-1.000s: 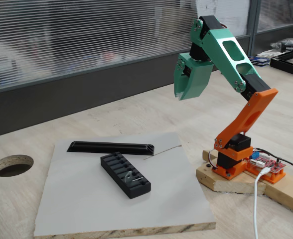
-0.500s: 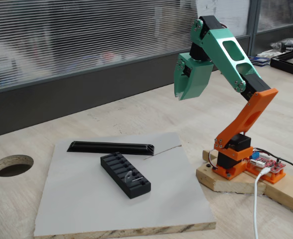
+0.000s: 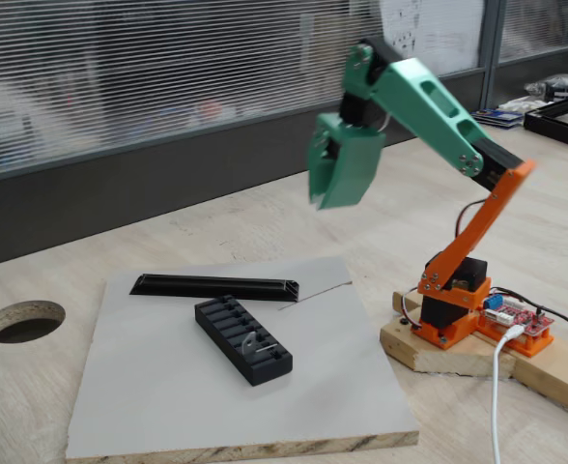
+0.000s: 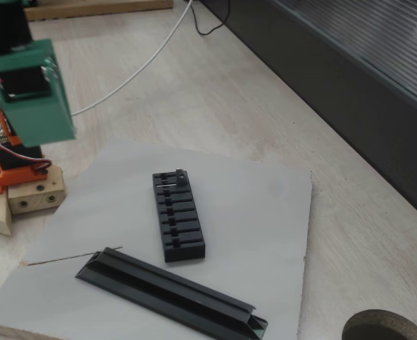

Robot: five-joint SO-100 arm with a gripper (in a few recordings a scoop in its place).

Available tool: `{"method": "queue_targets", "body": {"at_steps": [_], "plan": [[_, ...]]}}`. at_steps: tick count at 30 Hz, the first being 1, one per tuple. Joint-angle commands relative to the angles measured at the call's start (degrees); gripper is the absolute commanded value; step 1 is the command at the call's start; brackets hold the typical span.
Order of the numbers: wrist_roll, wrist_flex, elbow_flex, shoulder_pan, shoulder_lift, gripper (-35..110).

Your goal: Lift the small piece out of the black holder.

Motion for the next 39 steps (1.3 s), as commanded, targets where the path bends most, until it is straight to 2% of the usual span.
{"method": "queue_targets", "body": {"at_steps": [1, 6, 16, 23, 28, 39], "plan": [[6.33, 0.79, -0.53, -8.26, -3.87, 13], [10.02, 0.70, -1.05, -17.67, -8.61, 13], [24.61, -0.26, -1.14, -26.10, -12.83, 13], [34.72, -15.82, -1.14, -32.96, -13.36, 13], [40.43, -24.08, -0.97, -34.10, -13.45, 13], [41.31, -26.72, -0.26, -34.19, -13.45, 13]]}}
